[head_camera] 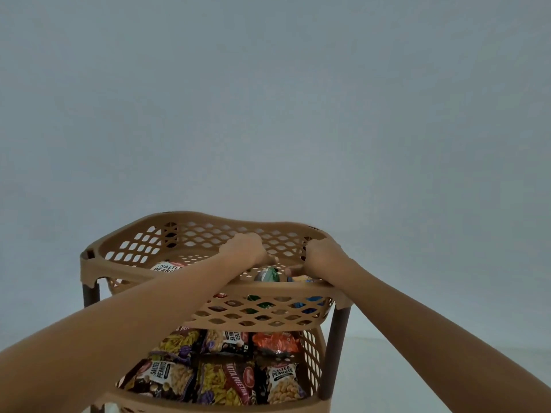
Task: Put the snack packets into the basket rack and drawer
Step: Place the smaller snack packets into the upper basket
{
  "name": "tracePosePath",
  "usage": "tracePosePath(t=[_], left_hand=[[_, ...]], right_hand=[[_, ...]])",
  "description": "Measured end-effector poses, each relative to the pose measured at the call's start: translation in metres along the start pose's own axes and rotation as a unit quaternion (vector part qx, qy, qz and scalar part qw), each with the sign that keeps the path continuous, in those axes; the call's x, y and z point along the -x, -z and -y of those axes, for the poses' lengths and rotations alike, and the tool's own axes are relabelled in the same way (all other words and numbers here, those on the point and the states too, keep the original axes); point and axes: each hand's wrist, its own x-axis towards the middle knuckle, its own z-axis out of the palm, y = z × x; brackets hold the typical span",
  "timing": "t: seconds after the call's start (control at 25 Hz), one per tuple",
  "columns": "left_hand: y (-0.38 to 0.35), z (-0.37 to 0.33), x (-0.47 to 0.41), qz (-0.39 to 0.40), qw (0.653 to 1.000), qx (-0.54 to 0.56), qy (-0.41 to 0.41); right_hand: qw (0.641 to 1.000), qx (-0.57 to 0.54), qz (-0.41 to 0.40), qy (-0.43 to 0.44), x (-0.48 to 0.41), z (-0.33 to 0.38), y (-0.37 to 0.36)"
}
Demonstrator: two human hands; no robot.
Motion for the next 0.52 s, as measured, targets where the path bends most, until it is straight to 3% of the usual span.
tracePosePath(t=[0.16, 0.24, 0.36, 0.44, 0.52], left_hand=[[0.009, 0.0, 0.034, -0.194, 0.968, 0.122, -0.103], [0.014, -0.003, 0.066, -0.249, 0.938, 0.177, -0.163], [0.008, -0.007, 0.123, -0.342, 0.898, 0.164, -0.222], [-0.005, -0.008, 0.164, -0.355, 0.88, 0.181, -0.258], [-0.028, -0.011, 0.195, -0.324, 0.876, 0.192, -0.3]], right_hand=[[0.972, -0.123, -0.194, 0.044, 0.037, -0.013, 0.014], [0.933, -0.206, -0.277, 0.1, 0.063, -0.024, 0.02], [0.865, -0.337, -0.315, 0.198, 0.108, -0.043, 0.021], [0.846, -0.356, -0.334, 0.215, 0.137, -0.062, 0.011], [0.852, -0.326, -0.353, 0.209, 0.165, -0.082, -0.007]])
